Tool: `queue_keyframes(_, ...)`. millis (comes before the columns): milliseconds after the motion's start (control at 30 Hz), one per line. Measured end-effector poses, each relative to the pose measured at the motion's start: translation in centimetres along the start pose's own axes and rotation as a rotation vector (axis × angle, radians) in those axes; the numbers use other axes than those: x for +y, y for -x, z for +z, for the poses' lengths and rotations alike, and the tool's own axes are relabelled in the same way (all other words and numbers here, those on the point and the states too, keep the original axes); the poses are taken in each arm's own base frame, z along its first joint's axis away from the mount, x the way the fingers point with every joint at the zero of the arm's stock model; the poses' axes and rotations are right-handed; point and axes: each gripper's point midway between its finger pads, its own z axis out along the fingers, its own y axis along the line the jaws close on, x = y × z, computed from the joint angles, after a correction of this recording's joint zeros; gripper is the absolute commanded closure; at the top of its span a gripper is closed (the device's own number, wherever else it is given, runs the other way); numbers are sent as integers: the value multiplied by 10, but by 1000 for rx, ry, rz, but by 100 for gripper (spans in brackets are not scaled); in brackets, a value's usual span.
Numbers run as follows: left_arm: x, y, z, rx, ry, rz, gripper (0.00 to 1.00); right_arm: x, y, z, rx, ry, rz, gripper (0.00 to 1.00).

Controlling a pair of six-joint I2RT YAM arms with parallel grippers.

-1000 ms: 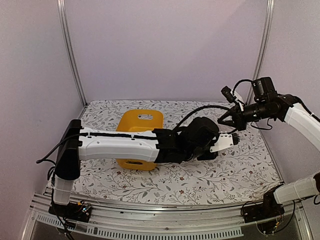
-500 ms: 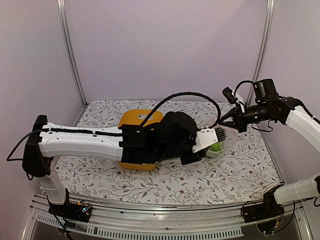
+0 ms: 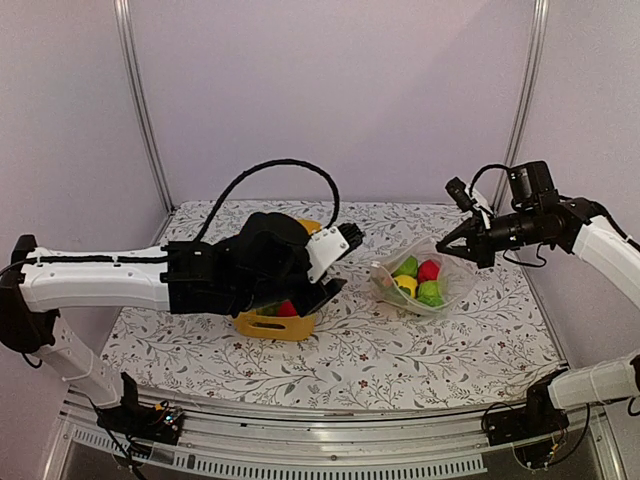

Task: Place the food in the zip-top bag and seal the zipper
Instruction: Pick up the fake fruit from the bin.

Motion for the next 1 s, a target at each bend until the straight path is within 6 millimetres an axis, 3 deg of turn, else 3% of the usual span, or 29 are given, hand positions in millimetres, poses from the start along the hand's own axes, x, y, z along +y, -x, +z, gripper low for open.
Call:
queue_keyframes(233, 73, -46, 12, 134, 145, -214, 45, 2, -2, -3, -2, -10, -8, 100)
queue_keyframes(500, 129, -102, 24, 269, 183, -494, 54, 1, -4, -5, 0, -30, -15, 100)
queue_keyframes(833, 168, -166, 57, 398, 132, -810, 62, 2, -8, -6, 2, -35, -17, 100)
queue_keyframes(1000, 172, -172, 83, 424, 78, -885, 62, 4, -13, -6, 3, -36, -19, 100)
